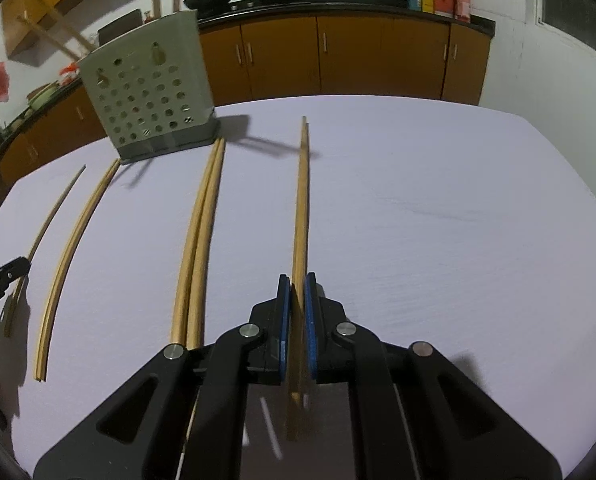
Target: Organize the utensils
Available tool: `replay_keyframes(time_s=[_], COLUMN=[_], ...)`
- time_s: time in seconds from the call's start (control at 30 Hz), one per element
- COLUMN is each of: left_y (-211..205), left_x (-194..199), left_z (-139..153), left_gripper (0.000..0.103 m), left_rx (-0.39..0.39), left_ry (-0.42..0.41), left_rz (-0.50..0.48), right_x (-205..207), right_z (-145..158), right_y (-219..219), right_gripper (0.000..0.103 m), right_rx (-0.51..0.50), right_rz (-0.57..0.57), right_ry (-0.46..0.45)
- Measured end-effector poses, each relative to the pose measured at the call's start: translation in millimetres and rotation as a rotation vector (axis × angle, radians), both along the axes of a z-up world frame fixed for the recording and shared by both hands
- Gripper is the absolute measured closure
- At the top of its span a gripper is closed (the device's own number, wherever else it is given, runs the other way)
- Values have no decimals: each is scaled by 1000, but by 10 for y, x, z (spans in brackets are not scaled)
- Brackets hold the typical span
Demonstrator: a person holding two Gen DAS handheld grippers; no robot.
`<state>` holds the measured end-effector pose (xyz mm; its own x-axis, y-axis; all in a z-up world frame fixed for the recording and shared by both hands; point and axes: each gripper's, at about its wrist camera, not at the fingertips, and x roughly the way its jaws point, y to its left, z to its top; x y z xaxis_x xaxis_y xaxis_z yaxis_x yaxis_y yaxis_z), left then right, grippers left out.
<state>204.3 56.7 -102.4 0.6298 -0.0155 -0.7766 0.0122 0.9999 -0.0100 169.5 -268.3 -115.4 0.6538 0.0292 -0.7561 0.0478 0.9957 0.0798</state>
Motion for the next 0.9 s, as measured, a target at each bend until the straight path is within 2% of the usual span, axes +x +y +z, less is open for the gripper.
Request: replay_keyframes(time_s=[0.2,0.33,0.9], left_y=[40,-11,3], left_x=[14,30,13], left_z=[-9,-21,-25], left_gripper=[94,93,93], left_rx=[-45,-28,-40], left_ry=[1,1,2], left_rz=[9,10,10], right_x=[-13,-18,-15], right_z=[5,7,4], right_y=[4,39,42], right_gripper=[94,94,94], right_rx=[0,-31,-23], right_rz=[1,2,1], right_ry=[0,1,1])
